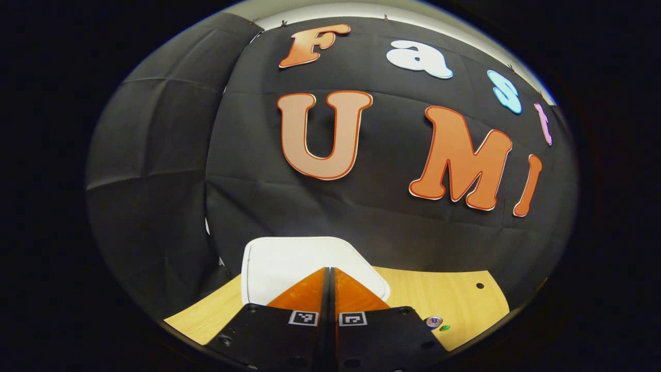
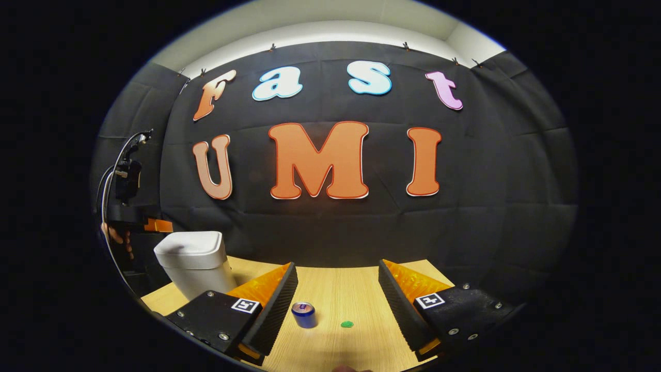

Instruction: Press the lid of the desktop garbage bin to open it, pick up the crumpled paper on the desktop and throw it into the bin, then pick up the pop can on the desktop and drop it into the bin, and finally close the garbage bin lid.

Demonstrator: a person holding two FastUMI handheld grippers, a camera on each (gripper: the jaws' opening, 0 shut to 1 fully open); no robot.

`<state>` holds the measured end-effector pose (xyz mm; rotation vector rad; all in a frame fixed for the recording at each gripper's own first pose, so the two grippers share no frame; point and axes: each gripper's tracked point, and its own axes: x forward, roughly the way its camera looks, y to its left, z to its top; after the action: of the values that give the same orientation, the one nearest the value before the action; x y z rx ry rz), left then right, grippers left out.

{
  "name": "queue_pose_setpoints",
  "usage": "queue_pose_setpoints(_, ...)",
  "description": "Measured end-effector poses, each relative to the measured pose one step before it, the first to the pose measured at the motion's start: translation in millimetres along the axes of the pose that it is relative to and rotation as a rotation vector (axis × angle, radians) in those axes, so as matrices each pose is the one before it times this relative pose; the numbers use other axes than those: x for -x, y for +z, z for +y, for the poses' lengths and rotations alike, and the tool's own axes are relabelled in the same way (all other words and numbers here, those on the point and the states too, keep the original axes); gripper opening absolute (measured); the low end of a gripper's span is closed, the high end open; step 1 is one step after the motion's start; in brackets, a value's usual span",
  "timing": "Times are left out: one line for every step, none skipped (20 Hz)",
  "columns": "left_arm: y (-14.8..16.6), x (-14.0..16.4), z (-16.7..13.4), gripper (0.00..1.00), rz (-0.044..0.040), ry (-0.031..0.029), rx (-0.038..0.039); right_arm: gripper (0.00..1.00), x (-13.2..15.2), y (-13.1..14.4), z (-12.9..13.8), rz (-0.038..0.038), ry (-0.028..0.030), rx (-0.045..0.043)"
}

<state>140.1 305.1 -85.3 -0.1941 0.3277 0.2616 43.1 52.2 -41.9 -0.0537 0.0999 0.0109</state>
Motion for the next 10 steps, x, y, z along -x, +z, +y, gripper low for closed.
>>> queue_pose_setpoints(-3.59, -4.97, 0.56, 0.00, 0.01598, -0.01252, 0.00068, 0.94, -0.08, 0.30, -1.96, 0.00163, -0.00386, 0.00057)
queue_pose_setpoints(-6.49, -4.10, 1.85, 0.00, 0.02042, -0.00112, -0.00975, 0.94, -0.19, -0.35, -1.64, 0.00056, -0.00263, -0.00194)
queue_pose_setpoints(-4.69, -3.41, 2.09, 0.00, 0.02213, 0.00294, -0.00388, 0.94, 0.11, -1.17, -1.96, 0.00313, -0.00142, -0.00308)
queue_pose_setpoints(-5.87, -4.92, -0.75, 0.00, 0.02314, -0.01102, 0.00408, 0.94, -0.04, -0.86, -2.34, 0.00198, -0.00269, -0.00199)
queue_pose_setpoints(-4.94, -4.56, 0.53, 0.00, 0.01710, -0.00362, 0.00479, 0.94, -0.47, -0.48, -1.53, 0.00213, -0.00165, -0.00153)
queue_pose_setpoints(-6.73, -4.65, -1.23, 0.00, 0.01966, -0.00792, -0.00227, 0.94, -0.03, -0.63, -1.83, 0.00085, -0.00178, -0.00167)
queue_pose_setpoints(-5.71, -5.13, 2.83, 0.00, 0.01001, 0.00940, -0.00280, 0.94, 0.15, 0.16, -1.79, 0.00087, -0.00107, -0.00382)
queue_pose_setpoints(-7.55, -2.34, 3.04, 0.00, 0.02798, 0.00300, -0.00337, 0.94, -0.24, 0.08, -2.28, 0.00131, -0.00114, -0.00388)
queue_pose_setpoints(1.39, -0.53, 1.33, 0.00, -0.00879, -0.00227, -0.00044, 0.94, -0.30, -0.55, -2.53, 0.00065, -0.00222, -0.00289)
queue_pose_setpoints(3.54, -3.15, -0.16, 0.01, -0.01577, 0.00060, 0.00676, 0.94, -0.74, -0.21, -2.02, 0.00082, -0.00438, -0.00198)
